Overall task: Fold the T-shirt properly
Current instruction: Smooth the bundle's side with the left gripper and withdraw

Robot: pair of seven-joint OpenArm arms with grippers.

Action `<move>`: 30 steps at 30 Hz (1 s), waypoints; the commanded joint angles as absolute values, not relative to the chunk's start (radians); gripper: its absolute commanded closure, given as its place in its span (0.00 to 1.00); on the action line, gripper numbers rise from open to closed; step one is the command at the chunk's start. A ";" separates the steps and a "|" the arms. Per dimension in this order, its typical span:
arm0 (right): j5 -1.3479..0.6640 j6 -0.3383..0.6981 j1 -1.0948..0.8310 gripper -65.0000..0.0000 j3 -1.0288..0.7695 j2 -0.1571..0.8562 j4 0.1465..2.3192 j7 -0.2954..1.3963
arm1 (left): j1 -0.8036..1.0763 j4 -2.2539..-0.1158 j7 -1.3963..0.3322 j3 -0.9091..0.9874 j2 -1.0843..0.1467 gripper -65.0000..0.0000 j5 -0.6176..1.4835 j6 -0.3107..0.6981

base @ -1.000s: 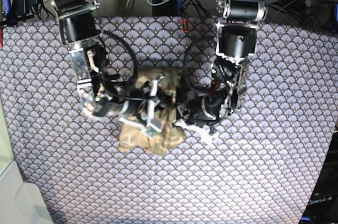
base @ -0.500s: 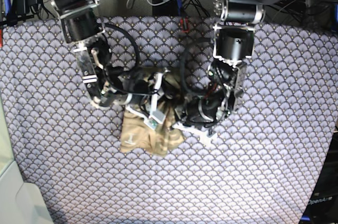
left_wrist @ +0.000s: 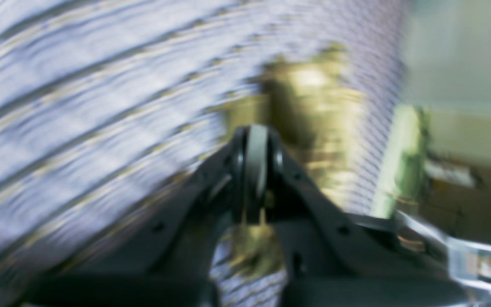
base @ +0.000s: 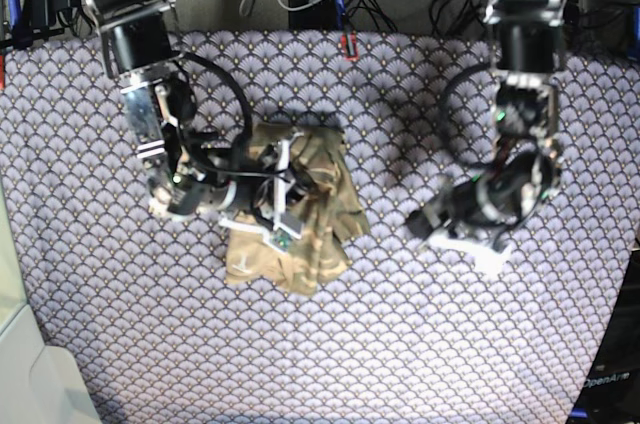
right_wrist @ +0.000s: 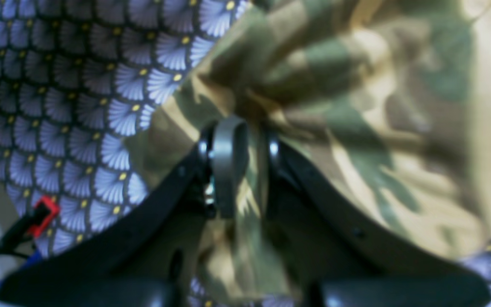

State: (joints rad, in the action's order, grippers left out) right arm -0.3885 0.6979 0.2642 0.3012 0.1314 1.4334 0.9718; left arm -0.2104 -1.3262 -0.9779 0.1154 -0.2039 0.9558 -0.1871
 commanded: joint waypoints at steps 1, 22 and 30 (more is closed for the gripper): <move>-0.406 0.698 0.277 0.83 0.280 0.148 1.495 0.977 | -0.205 -1.374 -0.974 0.120 -0.242 0.99 0.997 -0.197; -0.401 0.698 0.059 0.83 0.096 0.222 1.709 1.095 | -0.170 -1.589 -0.978 0.105 -0.240 0.99 1.052 -0.216; -0.398 0.698 0.021 0.83 0.054 0.260 1.787 1.102 | -0.349 -1.469 -0.967 -0.044 -0.081 0.99 1.038 -0.217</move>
State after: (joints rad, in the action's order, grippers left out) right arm -0.3885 0.6983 0.0025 0.0570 0.2543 1.7714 1.1164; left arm -0.3168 -1.4490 -0.9749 -0.0460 -0.0799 1.0203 -0.2253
